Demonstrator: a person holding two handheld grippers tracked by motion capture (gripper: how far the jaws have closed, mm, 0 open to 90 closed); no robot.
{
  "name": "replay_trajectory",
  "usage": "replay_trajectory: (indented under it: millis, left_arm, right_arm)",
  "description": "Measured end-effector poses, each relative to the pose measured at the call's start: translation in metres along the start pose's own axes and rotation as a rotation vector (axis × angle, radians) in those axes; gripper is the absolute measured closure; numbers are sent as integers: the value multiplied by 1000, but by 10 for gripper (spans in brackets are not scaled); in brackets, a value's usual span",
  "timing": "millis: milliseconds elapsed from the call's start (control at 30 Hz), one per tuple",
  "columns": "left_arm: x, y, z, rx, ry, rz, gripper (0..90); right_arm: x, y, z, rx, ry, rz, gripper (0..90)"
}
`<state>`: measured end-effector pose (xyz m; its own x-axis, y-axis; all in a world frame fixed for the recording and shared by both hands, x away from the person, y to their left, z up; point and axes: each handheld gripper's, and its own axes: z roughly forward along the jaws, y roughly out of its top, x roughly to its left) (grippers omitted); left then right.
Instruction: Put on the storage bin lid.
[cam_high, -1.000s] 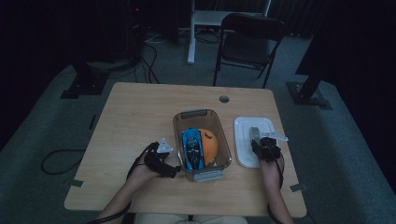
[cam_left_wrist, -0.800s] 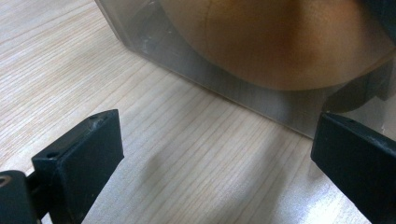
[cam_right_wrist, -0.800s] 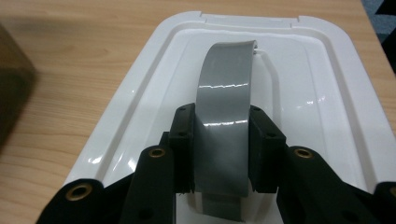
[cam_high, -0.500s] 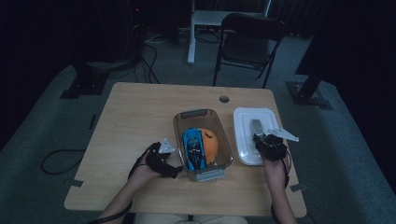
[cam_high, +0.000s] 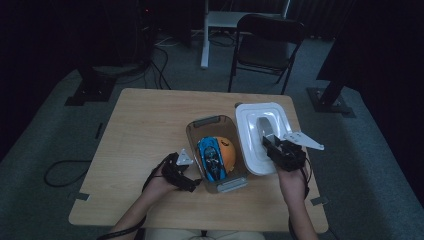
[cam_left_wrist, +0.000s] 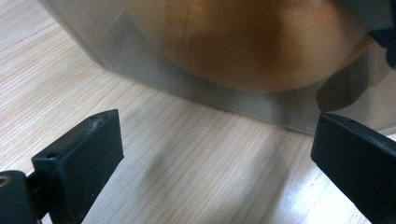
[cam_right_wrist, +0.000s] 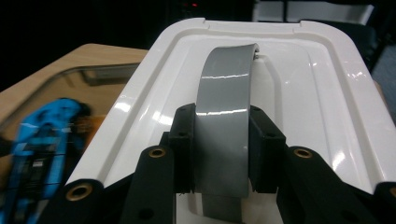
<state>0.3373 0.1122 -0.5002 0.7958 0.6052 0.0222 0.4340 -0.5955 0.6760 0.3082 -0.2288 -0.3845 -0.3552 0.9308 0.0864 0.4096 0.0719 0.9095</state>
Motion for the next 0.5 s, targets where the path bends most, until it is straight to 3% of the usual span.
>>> replay_trajectory:
  millis: [100,200,500]
  left_arm:
    - [-2,2,1,-4,-2,0,29]
    - [-4,3,2,-1,-3,12,29]
    - [0,-1,-2,-16,10,-12,29]
  right_arm:
    - [9,3,-1,-10,27,-12,675]
    - [25,10,1,-16,92,-31,675]
    - [59,12,20,19,192,-60,675]
